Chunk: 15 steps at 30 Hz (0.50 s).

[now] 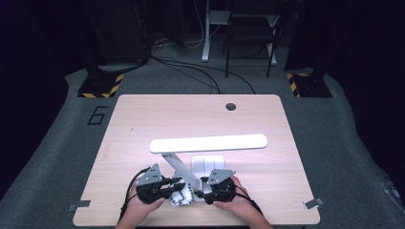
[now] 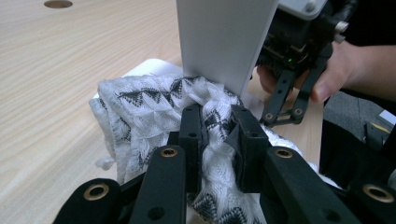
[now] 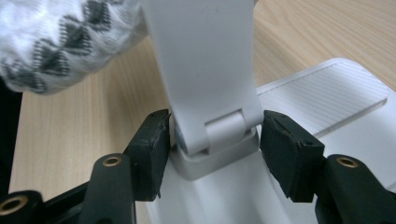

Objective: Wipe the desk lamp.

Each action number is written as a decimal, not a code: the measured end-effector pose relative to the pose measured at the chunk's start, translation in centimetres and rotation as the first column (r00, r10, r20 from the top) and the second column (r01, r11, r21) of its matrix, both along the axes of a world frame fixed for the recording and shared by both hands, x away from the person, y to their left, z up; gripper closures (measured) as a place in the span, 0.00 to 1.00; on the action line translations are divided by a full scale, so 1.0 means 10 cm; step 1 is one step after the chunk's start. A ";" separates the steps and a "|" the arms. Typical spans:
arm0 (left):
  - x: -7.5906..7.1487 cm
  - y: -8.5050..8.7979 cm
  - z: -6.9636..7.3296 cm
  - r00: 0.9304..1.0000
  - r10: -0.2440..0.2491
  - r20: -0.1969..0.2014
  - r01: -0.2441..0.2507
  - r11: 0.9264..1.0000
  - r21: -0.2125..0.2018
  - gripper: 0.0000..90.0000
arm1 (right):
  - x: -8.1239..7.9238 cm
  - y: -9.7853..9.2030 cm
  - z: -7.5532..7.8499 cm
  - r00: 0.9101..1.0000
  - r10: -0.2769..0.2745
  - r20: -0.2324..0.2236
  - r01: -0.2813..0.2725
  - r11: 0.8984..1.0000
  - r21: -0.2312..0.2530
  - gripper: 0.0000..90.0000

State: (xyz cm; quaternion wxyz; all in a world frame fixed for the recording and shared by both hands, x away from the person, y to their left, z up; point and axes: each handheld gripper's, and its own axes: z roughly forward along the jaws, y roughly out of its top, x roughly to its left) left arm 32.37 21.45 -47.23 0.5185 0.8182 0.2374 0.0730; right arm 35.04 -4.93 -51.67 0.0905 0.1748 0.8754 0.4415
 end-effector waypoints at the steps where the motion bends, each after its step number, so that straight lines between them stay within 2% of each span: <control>1: 0.01 0.00 0.00 1.000 -0.005 0.007 0.005 1.000 0.008 0.85 | 0.01 -0.02 0.00 1.000 -0.002 0.004 0.002 1.000 -0.005 0.47; 4: 0.01 -0.01 -0.02 1.000 -0.004 0.008 0.004 1.000 0.011 0.85 | 0.01 -0.07 0.00 0.999 -0.007 -0.032 0.007 1.000 0.003 0.52; 8: 0.03 -0.02 -0.04 1.000 -0.005 -0.001 0.005 1.000 0.016 0.85 | 0.00 -0.08 0.00 0.999 0.008 -0.037 -0.008 1.000 0.009 0.57; 12: 0.05 -0.05 -0.07 1.000 -0.005 -0.010 0.005 1.000 0.020 0.85 | 0.00 -0.07 0.00 0.999 0.006 -0.041 -0.005 1.000 0.012 0.57; 13: 0.05 -0.05 -0.07 1.000 -0.001 -0.001 0.001 1.000 0.024 0.85 | 0.00 -0.07 0.00 0.999 0.005 -0.041 -0.004 1.000 0.012 0.57; 15: 0.06 -0.07 -0.09 1.000 -0.001 -0.013 0.001 1.000 0.022 0.85 | 0.00 -0.07 0.00 0.999 0.005 -0.039 -0.005 1.000 0.010 0.57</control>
